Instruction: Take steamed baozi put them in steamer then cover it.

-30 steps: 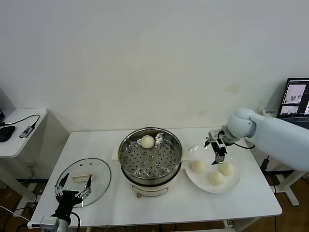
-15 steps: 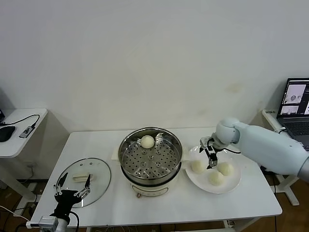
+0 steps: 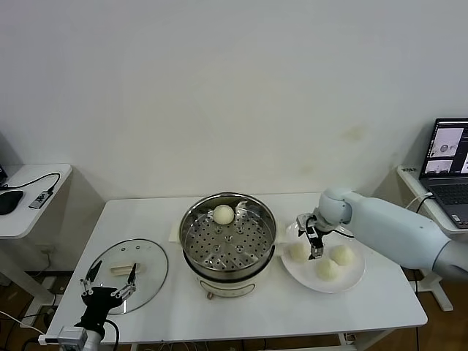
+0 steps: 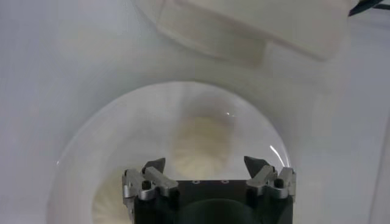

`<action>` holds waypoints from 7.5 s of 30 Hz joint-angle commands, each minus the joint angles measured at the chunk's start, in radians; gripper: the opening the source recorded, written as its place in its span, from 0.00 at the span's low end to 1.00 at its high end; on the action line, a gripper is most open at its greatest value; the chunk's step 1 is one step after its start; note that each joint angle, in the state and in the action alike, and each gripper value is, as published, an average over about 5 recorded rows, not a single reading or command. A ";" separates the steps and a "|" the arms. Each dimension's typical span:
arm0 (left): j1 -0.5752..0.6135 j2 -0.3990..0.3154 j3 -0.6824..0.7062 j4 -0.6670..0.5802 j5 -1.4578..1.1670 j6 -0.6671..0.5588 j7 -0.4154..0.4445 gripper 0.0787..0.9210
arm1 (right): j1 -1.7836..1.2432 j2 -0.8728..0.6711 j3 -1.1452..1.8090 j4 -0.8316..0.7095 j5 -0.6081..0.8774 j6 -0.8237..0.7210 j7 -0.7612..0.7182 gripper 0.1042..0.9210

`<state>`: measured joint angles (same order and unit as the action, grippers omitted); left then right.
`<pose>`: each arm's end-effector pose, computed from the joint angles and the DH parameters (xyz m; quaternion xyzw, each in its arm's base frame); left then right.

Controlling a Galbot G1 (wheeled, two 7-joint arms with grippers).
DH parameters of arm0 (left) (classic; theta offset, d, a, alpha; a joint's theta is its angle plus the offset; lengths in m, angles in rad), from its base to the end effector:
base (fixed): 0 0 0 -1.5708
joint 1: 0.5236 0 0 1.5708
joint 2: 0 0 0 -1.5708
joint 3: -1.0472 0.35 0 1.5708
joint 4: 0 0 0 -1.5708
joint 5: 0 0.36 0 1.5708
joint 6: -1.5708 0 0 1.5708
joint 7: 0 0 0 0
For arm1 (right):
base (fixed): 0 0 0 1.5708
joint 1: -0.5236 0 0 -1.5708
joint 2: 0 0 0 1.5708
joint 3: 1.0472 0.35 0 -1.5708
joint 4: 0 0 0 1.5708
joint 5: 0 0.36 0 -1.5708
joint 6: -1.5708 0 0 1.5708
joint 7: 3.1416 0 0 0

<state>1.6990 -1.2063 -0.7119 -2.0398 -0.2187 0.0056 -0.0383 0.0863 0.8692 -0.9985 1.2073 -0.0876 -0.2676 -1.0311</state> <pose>0.1576 0.1229 -0.3134 0.0097 -0.9925 -0.0957 0.0748 0.5342 -0.0518 -0.2316 0.5267 -0.4965 0.5776 0.3774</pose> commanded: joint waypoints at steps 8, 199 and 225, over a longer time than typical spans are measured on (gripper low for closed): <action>-0.002 -0.003 -0.001 0.003 0.004 0.000 0.000 0.88 | -0.048 0.019 0.025 -0.038 -0.010 -0.005 0.004 0.75; 0.017 -0.015 -0.033 -0.013 0.035 0.010 -0.015 0.88 | -0.173 -0.202 0.171 0.165 -0.039 -0.019 -0.016 0.60; 0.009 -0.012 -0.025 -0.022 0.034 0.010 -0.016 0.88 | 0.605 -0.079 -0.171 0.268 0.290 -0.048 -0.085 0.60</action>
<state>1.7067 -1.2190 -0.7371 -2.0625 -0.1848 0.0159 -0.0538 0.3883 0.6699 -1.0373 1.4642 0.1070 -0.3184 -1.1036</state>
